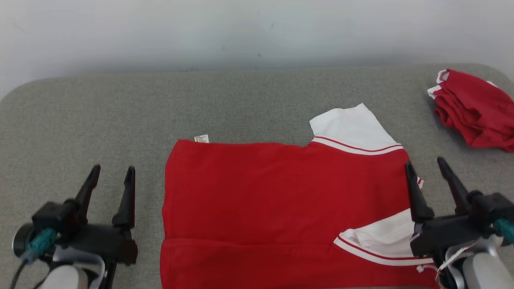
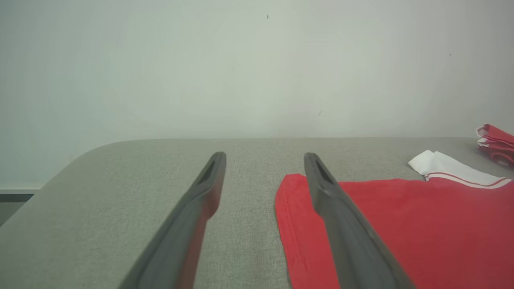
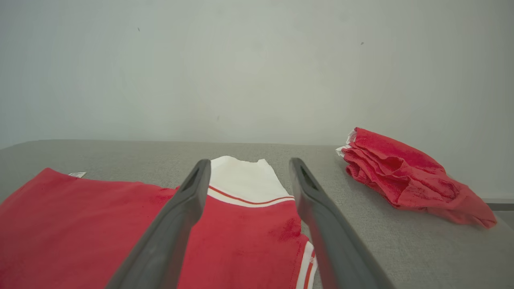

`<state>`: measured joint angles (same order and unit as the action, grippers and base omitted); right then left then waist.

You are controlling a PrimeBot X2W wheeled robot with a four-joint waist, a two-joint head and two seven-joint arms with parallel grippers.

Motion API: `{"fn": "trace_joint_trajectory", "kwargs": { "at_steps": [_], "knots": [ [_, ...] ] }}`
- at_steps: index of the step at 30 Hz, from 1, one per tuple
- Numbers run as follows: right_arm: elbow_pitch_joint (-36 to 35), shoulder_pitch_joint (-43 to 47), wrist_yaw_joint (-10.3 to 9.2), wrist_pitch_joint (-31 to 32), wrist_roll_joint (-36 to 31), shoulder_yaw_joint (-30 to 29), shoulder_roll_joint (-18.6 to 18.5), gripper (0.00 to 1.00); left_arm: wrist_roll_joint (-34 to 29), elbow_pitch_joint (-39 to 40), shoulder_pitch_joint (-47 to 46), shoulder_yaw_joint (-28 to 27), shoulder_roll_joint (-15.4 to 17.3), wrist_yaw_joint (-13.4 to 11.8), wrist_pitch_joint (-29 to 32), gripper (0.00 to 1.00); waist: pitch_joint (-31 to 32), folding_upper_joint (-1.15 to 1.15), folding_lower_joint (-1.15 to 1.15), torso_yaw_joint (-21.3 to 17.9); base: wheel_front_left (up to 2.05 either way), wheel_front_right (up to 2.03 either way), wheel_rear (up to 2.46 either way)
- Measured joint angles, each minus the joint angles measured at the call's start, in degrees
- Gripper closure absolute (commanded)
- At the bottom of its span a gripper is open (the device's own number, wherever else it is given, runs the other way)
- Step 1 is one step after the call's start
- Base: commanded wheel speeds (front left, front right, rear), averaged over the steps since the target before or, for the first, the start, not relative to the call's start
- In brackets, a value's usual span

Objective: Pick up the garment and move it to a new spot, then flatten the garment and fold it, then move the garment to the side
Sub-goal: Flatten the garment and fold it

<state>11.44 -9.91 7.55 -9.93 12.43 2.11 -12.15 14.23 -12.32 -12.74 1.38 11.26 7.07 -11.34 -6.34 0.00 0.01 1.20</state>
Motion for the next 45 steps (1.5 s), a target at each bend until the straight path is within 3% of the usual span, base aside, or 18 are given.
{"fn": "trace_joint_trajectory", "kwargs": {
  "at_steps": [6,13,19,25,44,45],
  "knots": [
    [3.5,-12.4,0.00,4.9,2.5,0.2,-4.1,0.00,4.3,-1.8,-12.0,5.2,4.1,0.3,6.3,0.00,-5.0,0.00,0.01,0.0,0.00,0.00,0.00],
    [11.2,-26.4,0.00,11.1,4.7,3.6,-7.7,0.00,15.5,-5.5,-23.3,14.1,9.4,0.4,17.1,0.00,-11.0,0.01,0.02,0.0,0.00,0.00,0.00],
    [18.8,-35.3,0.00,14.1,6.4,8.4,-9.9,0.00,24.5,-7.9,-29.6,18.7,10.8,0.4,25.3,0.00,-15.2,0.01,0.02,0.1,0.00,0.00,0.00],
    [26.7,-42.0,0.00,16.5,8.5,13.5,-10.7,0.00,29.3,-10.3,-33.4,22.5,11.9,0.4,31.9,0.00,-18.0,0.01,0.01,0.4,0.00,0.00,0.00],
    [43.7,-57.1,0.00,20.2,13.9,24.9,-8.7,0.00,33.0,-16.9,-42.3,29.2,11.7,0.5,34.8,0.00,-23.7,0.00,-0.01,1.4,0.00,0.00,0.00],
    [44.4,-57.7,0.00,20.8,14.1,25.3,-8.8,0.00,33.5,-17.0,-42.5,29.4,11.7,0.5,34.9,0.32,-23.8,0.00,-0.01,1.6,0.00,0.00,0.00]
  ]
}}
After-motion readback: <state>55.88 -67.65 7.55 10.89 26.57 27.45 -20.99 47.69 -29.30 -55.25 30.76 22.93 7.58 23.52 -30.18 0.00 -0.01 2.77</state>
